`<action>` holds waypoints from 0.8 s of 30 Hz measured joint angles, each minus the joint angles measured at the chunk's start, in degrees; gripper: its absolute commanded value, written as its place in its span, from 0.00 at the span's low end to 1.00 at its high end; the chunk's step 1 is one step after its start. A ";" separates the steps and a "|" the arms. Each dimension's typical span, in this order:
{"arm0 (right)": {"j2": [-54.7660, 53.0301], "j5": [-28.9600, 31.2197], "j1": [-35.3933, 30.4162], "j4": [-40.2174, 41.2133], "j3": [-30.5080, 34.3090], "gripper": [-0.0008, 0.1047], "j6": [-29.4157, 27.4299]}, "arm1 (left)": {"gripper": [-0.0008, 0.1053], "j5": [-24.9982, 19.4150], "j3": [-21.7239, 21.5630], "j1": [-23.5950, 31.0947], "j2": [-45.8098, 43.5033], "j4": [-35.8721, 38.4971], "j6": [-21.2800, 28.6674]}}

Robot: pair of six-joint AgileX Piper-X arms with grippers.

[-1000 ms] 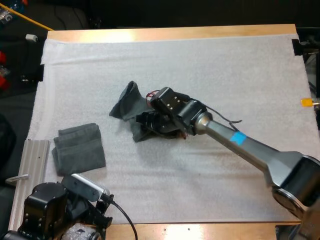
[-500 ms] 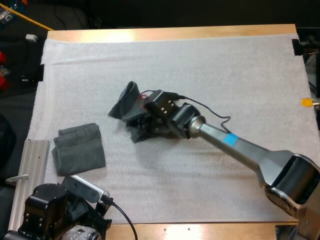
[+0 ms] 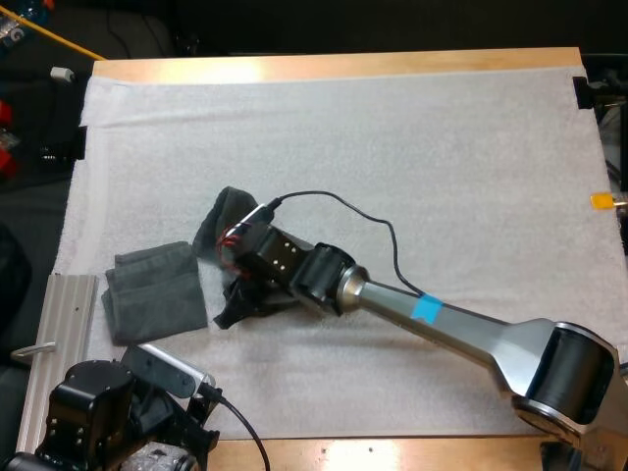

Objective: Pick towel from pile, fold and stack

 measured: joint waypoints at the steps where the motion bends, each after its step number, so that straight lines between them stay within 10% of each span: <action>1: 0.00 0.21 -0.25 1.25 0.00 0.78 0.08 | 0.62 0.00 0.00 0.00 0.00 0.07 0.00; 24: -9.09 6.88 -12.80 18.63 2.84 0.64 -1.05 | 0.62 -0.92 0.00 0.00 0.00 -2.78 0.44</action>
